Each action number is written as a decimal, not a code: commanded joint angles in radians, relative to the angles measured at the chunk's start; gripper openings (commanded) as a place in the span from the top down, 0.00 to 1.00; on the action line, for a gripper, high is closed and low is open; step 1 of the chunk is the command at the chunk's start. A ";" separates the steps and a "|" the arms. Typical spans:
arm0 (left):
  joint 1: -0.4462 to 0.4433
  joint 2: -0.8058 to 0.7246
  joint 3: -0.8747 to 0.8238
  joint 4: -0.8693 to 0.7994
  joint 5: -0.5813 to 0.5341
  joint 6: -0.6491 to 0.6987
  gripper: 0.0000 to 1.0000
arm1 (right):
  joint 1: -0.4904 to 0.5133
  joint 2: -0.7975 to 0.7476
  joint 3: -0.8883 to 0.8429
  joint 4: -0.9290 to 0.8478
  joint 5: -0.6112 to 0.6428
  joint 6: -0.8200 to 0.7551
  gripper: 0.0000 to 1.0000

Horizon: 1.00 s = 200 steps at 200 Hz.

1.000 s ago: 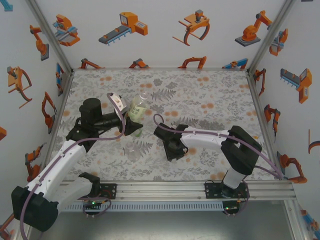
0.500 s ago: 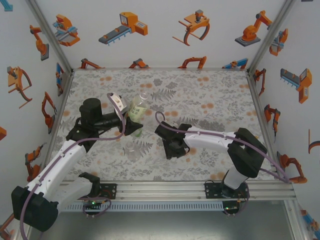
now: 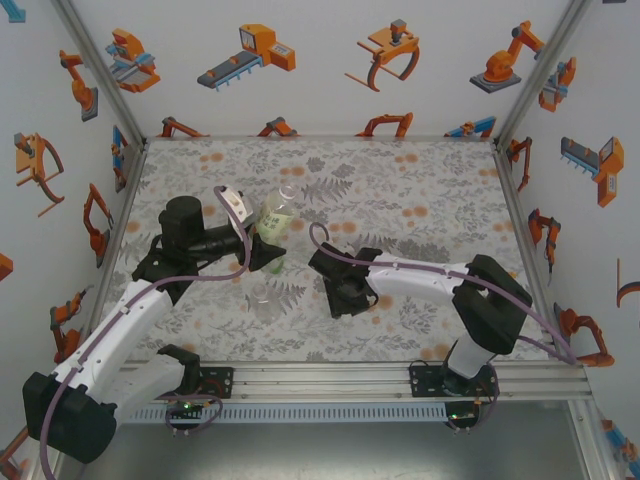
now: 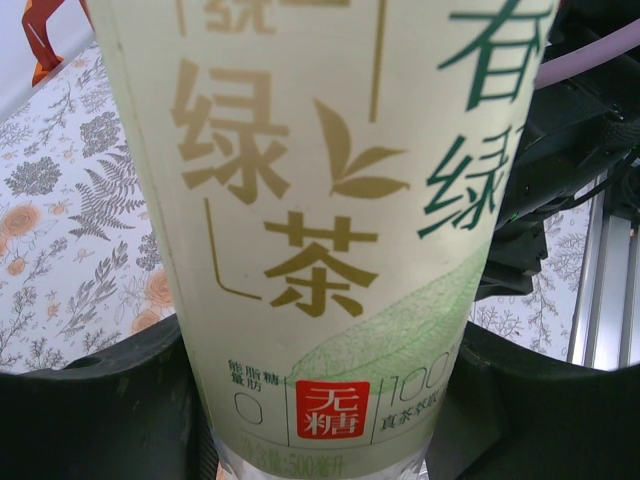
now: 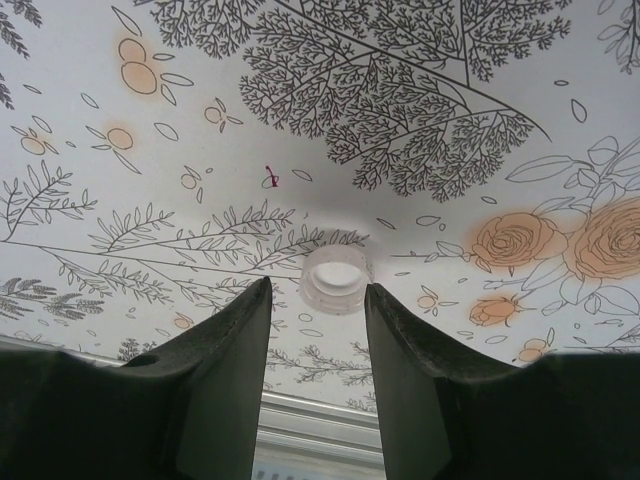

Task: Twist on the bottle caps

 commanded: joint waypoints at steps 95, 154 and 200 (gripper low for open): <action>0.004 -0.013 0.033 -0.003 0.015 0.017 1.00 | 0.004 -0.005 0.002 -0.031 0.032 0.015 0.58; 0.005 -0.013 0.033 -0.003 0.015 0.018 1.00 | 0.004 -0.004 -0.003 -0.030 0.034 0.016 0.58; 0.004 -0.014 0.033 -0.005 0.015 0.018 1.00 | 0.004 0.013 -0.012 -0.013 0.022 0.018 0.58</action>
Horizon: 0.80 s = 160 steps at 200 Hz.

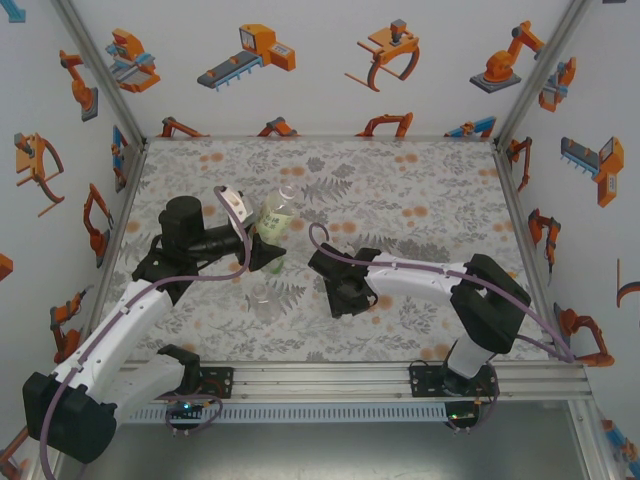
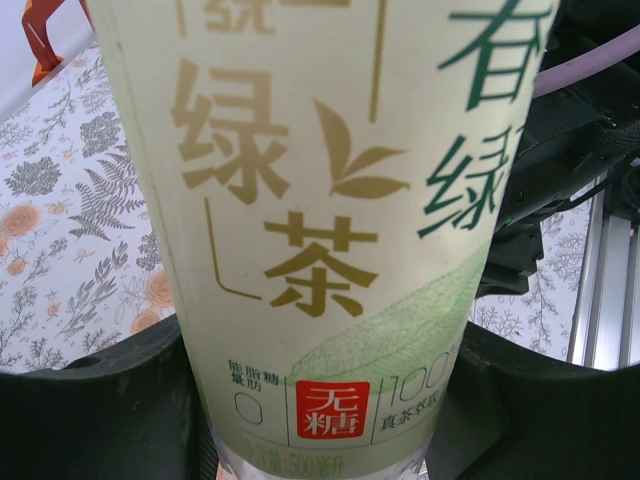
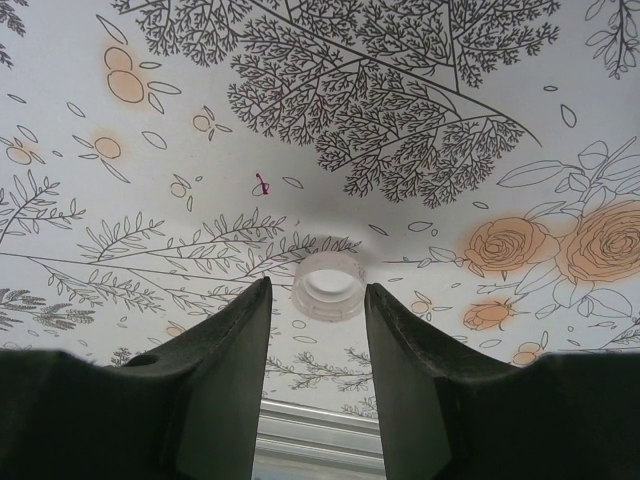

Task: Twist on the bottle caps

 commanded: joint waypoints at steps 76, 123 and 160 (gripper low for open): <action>0.004 -0.014 0.033 -0.005 0.016 0.019 0.99 | 0.004 0.032 -0.020 0.003 -0.008 0.018 0.58; 0.004 -0.015 0.033 -0.006 0.017 0.019 0.99 | 0.004 0.045 -0.031 0.020 -0.017 0.025 0.64; 0.004 -0.015 0.035 -0.008 0.017 0.019 0.99 | 0.003 0.052 -0.042 0.034 -0.028 0.037 0.75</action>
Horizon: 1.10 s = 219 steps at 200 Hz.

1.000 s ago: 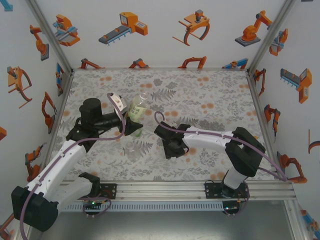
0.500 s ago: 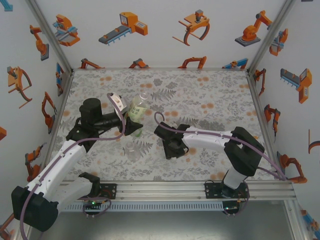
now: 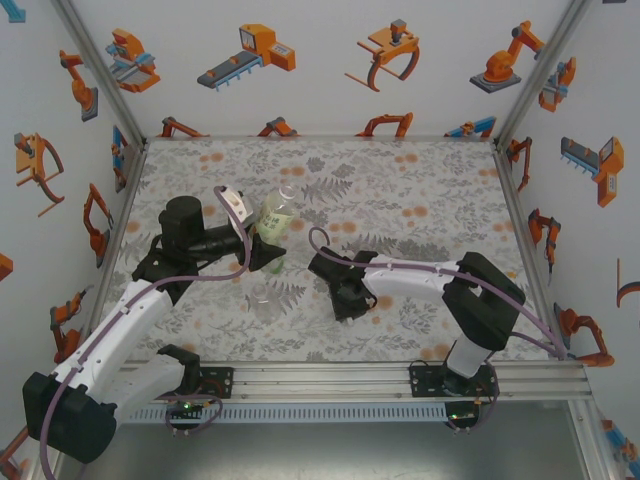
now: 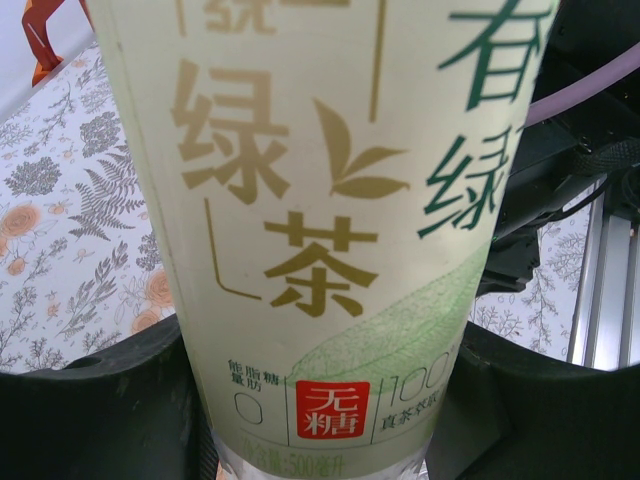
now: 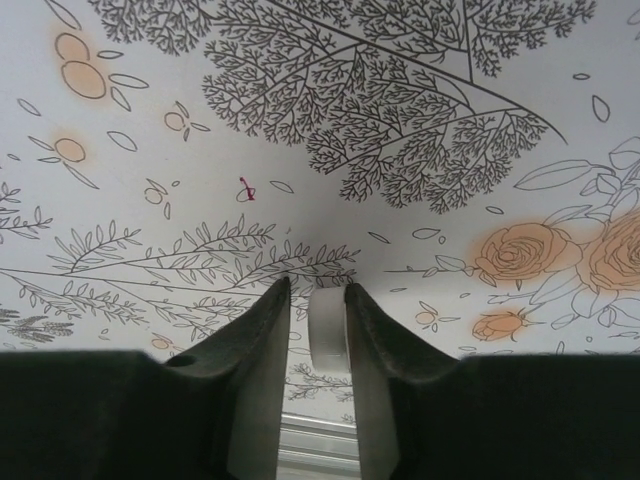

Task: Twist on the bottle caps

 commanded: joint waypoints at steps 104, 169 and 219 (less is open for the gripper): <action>0.004 -0.012 0.035 -0.014 0.017 0.025 0.99 | -0.131 -0.067 -0.145 0.370 -0.243 0.079 0.75; 0.004 0.000 0.036 -0.013 0.020 0.025 0.99 | -0.227 -0.225 -0.330 0.322 -0.192 0.092 0.61; 0.004 0.007 0.038 -0.015 0.019 0.025 0.99 | -0.183 -0.224 -0.201 0.157 -0.076 0.060 0.54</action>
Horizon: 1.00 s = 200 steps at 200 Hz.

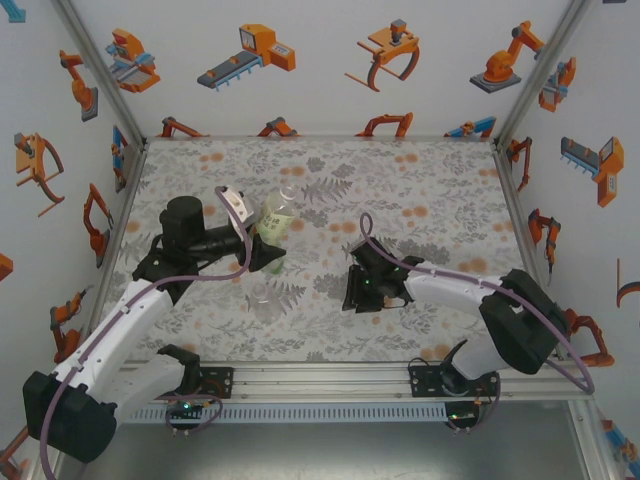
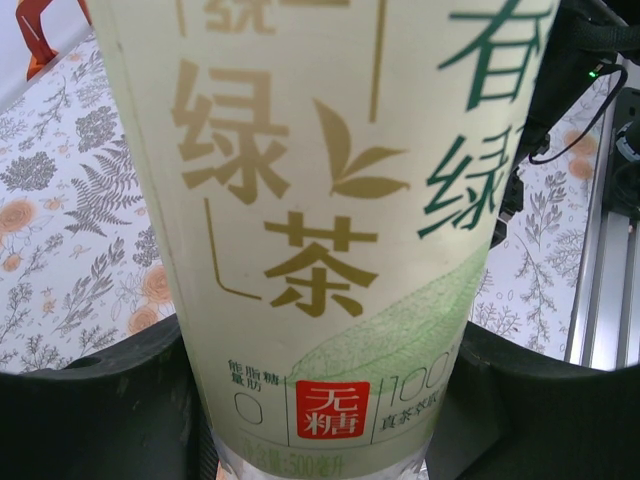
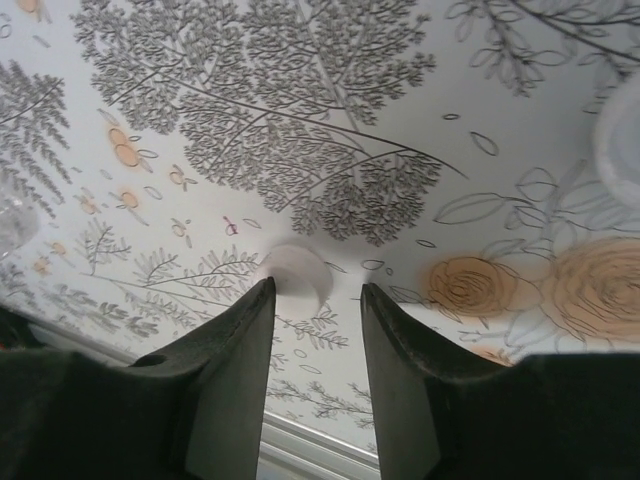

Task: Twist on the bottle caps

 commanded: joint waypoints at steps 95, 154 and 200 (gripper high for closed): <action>0.004 -0.005 0.037 -0.005 0.017 0.022 0.99 | 0.196 0.225 0.352 -0.366 0.290 -0.068 0.52; 0.003 -0.008 0.036 -0.001 0.018 0.020 0.99 | 0.200 0.264 0.331 -0.330 0.252 -0.064 0.57; 0.004 -0.007 0.037 -0.001 0.018 0.020 0.99 | 0.200 0.277 0.326 -0.325 0.231 -0.064 0.59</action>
